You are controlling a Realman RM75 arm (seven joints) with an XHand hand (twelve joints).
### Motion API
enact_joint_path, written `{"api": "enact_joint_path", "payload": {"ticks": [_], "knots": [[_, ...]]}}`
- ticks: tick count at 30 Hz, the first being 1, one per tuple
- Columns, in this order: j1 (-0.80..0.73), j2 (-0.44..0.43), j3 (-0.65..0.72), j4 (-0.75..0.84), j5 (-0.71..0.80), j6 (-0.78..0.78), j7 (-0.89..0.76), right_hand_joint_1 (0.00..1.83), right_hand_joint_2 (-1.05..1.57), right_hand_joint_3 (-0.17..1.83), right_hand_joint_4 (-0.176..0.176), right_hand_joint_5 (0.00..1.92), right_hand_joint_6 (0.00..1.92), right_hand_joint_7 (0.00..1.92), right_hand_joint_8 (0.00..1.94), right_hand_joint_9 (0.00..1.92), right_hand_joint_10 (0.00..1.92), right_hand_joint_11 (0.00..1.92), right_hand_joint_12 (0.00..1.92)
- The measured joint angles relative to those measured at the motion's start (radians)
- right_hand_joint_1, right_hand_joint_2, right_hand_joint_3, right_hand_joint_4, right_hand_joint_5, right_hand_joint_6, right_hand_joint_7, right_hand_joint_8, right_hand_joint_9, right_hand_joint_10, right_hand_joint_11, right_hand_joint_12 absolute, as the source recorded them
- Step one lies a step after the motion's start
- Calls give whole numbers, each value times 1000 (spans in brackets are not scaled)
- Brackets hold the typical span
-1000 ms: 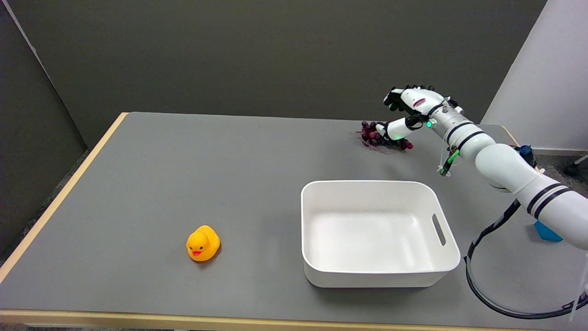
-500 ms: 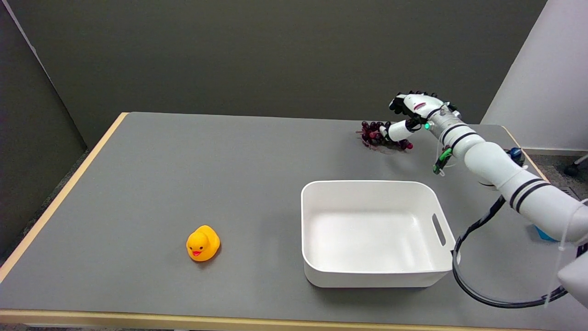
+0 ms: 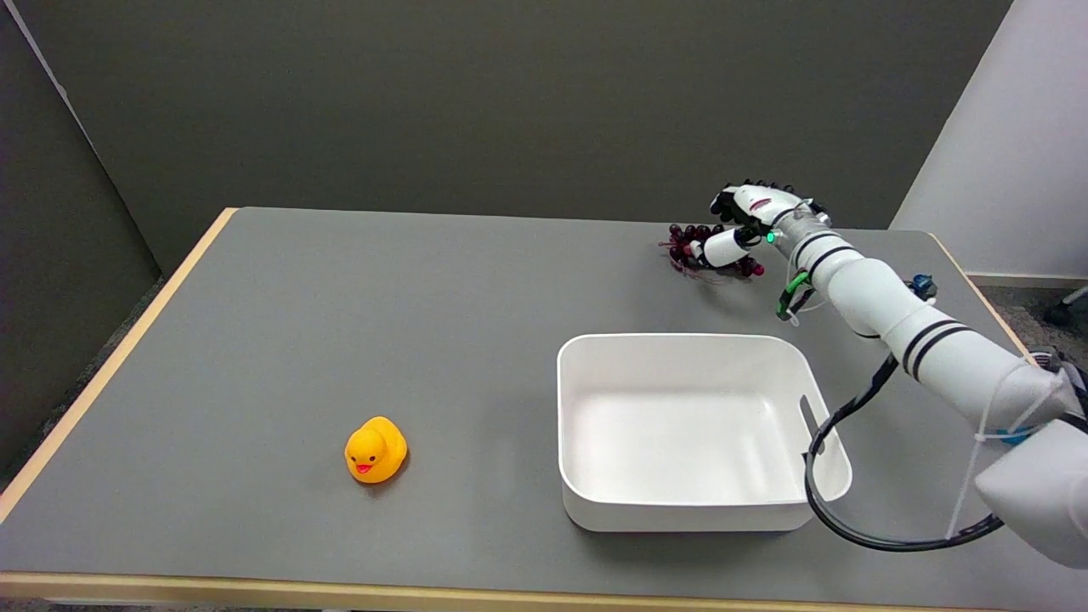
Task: Pick up the grape.
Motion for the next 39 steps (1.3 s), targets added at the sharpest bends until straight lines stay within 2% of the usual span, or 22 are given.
{"api": "enact_joint_path", "payload": {"ticks": [16, 23, 26, 31, 32, 34, 35, 37, 38, 39], "knots": [[74, -81, -29, -162, 5, -7, 6, 651, 597, 904, -59, 299, 567, 427, 541, 286, 955, 91, 1327], [82, -101, -31, -209, 8, -8, 8, 797, 615, 933, -60, 300, 566, 449, 554, 338, 998, 168, 1395], [84, -107, -31, -219, 8, -8, 9, 880, 716, 931, -52, 352, 673, 538, 634, 443, 1093, 307, 1522], [85, -112, -31, -225, 6, -2, 10, 898, 814, 897, -31, 392, 1011, 670, 895, 597, 1233, 470, 1658], [85, -113, -31, -225, 5, -1, 10, 923, 853, 834, -41, 401, 1086, 686, 955, 613, 1250, 490, 1675], [85, -114, -30, -225, 4, 1, 10, 1102, 1123, 356, -125, 453, 1495, 774, 1295, 668, 1302, 552, 1733], [84, -114, -30, -225, 4, 2, 10, 1163, 1206, 206, -154, 473, 1623, 807, 1405, 690, 1323, 575, 1758], [83, -114, -30, -221, 3, 4, 10, 1173, 1207, 185, -165, 487, 1588, 825, 1405, 719, 1332, 571, 1797], [82, -114, -29, -219, 4, 5, 11, 1181, 1249, 82, -175, 496, 1544, 839, 1415, 765, 1319, 536, 1845], [81, -114, -29, -215, 3, 7, 11, 1182, 1259, 64, -176, 496, 1530, 839, 1428, 772, 1329, 520, 1878]]}}
